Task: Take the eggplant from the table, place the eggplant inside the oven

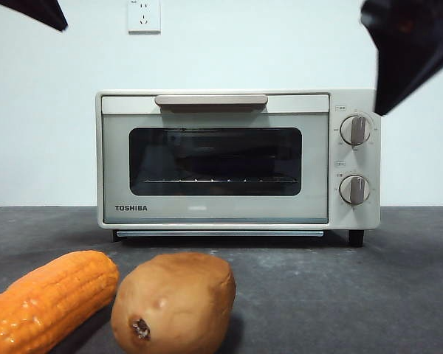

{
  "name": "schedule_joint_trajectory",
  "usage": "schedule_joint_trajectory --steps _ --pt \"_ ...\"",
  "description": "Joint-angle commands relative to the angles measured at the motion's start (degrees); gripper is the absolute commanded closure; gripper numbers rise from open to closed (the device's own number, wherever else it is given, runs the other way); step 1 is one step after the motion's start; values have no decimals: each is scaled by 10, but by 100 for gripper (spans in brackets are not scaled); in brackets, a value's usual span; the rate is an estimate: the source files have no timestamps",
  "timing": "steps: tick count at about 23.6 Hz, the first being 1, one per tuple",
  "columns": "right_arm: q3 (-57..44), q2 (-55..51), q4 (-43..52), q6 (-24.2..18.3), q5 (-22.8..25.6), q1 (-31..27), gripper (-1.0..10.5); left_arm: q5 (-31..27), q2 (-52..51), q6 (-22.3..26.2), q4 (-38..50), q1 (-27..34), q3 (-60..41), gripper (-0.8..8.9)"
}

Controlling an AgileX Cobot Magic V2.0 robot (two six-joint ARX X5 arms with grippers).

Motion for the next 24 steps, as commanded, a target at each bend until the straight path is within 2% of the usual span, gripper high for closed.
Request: schedule_joint_trajectory --steps 1,5,11,15,17,24 --pt "-44 -30 91 28 -18 -16 942 -44 -37 7 34 -21 -55 809" --pt "-159 -106 245 61 -32 -34 942 -89 -122 -17 113 -46 -190 809" --pt "-268 -168 365 81 -32 -34 942 -142 -194 -52 203 -68 -315 809" --pt "-302 -183 385 81 -25 -34 942 -155 -222 -65 223 -83 -364 809" --pt "-303 -183 372 80 -25 -34 942 -154 -221 -83 200 -87 -365 809" --pt "-302 -183 372 80 -26 -34 942 -155 -217 -87 196 -87 -364 809"
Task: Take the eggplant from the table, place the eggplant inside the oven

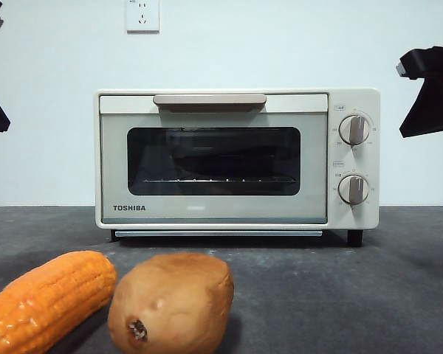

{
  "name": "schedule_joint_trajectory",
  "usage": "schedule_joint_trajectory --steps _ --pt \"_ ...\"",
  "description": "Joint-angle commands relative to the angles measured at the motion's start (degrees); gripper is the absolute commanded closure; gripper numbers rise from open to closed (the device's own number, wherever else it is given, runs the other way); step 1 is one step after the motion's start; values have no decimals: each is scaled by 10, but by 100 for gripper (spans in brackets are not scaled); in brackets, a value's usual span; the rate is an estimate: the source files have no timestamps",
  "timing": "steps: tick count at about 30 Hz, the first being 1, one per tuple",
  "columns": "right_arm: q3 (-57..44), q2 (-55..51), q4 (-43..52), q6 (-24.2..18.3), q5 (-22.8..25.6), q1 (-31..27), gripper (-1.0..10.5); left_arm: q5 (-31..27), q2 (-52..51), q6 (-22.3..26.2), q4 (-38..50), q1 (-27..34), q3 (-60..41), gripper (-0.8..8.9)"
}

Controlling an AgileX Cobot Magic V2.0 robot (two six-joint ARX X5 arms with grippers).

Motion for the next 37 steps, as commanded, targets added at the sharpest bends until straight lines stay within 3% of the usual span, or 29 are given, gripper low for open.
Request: schedule_joint_trajectory --steps 1,9,13,15,24,30,37 --pt "3 2 6 6 1 3 942 -2 3 -6 7 -2 4 809" --pt "3 2 6 6 1 3 942 -2 2 -5 6 -3 4 809" --pt "3 2 6 6 1 3 942 -3 -73 -2 -40 2 4 809" --pt "3 2 6 6 1 3 942 -3 -120 22 -47 11 2 809" --pt "3 2 6 6 1 3 942 -4 -284 127 27 146 -66 809" --pt "3 2 6 6 1 3 942 -4 -334 134 32 210 -139 809" --pt "3 2 6 6 1 3 942 -4 -382 134 32 230 -198 809"
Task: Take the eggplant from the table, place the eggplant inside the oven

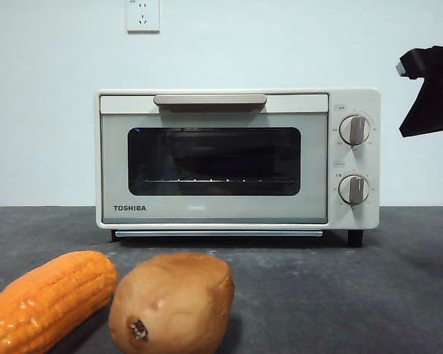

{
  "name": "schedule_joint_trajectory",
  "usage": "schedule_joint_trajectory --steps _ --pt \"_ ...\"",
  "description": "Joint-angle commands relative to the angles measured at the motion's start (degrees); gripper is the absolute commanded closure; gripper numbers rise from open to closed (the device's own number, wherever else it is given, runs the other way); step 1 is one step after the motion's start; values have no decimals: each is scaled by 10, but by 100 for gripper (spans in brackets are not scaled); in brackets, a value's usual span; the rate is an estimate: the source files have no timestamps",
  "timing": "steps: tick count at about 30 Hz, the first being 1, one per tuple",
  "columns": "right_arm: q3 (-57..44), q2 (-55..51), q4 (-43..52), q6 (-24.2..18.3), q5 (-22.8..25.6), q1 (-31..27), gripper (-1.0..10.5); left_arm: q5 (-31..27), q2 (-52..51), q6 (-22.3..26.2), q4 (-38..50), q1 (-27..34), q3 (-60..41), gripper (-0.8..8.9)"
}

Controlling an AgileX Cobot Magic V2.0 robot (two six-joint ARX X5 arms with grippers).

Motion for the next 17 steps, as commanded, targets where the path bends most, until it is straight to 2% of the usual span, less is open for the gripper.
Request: schedule_joint_trajectory --steps 1,17 --pt "3 2 6 6 1 3 942 0 -3 7 5 1 -16 809" --pt "3 2 6 6 1 3 942 1 -3 7 5 1 -59 809"
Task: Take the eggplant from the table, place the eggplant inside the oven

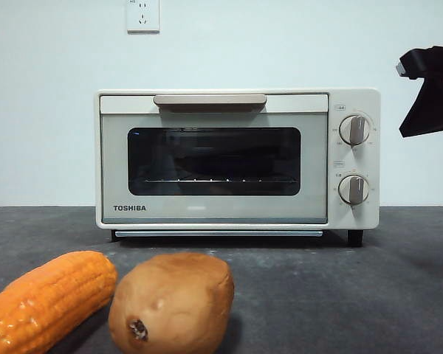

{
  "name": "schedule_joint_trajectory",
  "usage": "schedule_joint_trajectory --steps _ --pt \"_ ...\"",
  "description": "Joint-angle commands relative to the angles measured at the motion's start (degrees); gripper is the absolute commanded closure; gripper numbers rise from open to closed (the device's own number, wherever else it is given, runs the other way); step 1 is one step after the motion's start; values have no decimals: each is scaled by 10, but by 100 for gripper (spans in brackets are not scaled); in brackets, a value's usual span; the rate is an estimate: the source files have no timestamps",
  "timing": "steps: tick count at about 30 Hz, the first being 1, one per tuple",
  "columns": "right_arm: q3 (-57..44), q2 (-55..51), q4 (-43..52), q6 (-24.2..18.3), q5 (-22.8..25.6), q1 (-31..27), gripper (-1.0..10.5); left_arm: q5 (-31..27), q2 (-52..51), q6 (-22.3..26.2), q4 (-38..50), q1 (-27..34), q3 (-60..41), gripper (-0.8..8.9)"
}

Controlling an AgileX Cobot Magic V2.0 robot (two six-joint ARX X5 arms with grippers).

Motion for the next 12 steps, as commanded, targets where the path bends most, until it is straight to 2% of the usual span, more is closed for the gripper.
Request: schedule_joint_trajectory --steps 1,12 --pt "3 2 6 6 1 3 942 0 -1 3 4 0 -3 809" --pt "3 -27 1 6 6 2 942 0 -1 3 4 1 -3 809"
